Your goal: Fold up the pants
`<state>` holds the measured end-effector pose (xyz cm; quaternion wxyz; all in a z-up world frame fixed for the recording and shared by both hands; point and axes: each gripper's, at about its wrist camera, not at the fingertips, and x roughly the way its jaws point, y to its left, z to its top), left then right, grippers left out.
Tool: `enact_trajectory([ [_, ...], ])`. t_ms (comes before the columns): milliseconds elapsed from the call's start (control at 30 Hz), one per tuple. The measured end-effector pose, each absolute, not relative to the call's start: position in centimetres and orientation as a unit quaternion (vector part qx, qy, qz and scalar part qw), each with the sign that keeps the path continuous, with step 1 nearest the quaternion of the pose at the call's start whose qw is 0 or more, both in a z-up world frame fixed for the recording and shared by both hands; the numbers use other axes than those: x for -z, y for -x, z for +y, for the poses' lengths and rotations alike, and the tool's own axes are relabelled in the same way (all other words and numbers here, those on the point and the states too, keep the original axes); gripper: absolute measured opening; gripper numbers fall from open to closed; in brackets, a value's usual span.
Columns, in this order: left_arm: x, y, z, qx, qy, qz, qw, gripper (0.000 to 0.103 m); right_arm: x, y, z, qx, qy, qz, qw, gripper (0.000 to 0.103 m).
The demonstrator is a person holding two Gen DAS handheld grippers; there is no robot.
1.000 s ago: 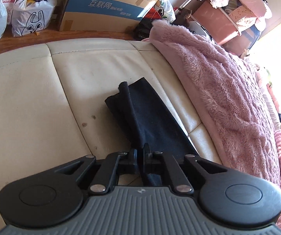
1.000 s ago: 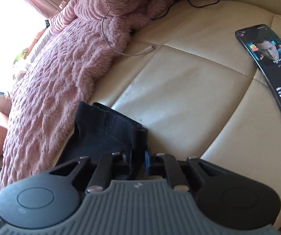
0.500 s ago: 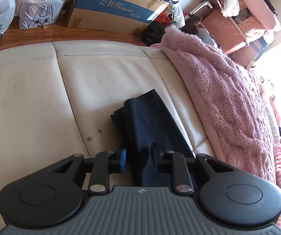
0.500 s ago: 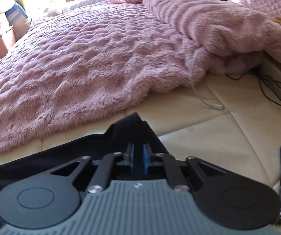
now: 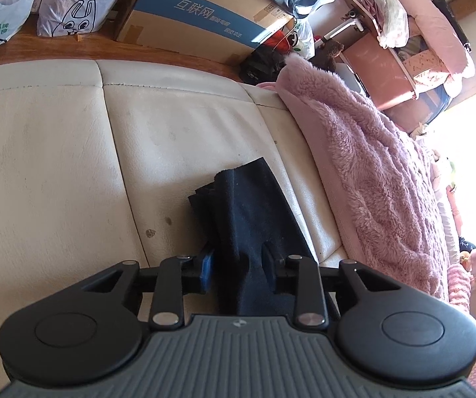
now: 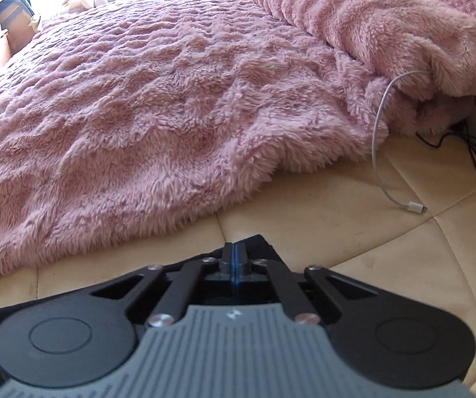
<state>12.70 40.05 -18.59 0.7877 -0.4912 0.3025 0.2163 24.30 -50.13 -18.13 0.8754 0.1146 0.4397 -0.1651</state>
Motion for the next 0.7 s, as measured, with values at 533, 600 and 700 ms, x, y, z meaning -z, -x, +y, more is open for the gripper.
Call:
enact_trajectory([
  [533,4.2,-16.0,23.8,-0.087,0.194,0.246,0.946,0.003,17.4,-15.4,-38.9,0.019,-0.142,0.483,0.864,0.001],
  [600,2.9,-16.6,19.1,-0.055,0.143,0.240,0.958,0.003,17.4,-14.7,-37.7,0.003,-0.146,0.487,0.861,0.001],
  [700,2.0,-17.2,11.9,-0.006,0.055,0.234,0.971,0.003,17.3,-14.1,-36.3,-0.022,-0.157,0.490,0.857,0.001],
])
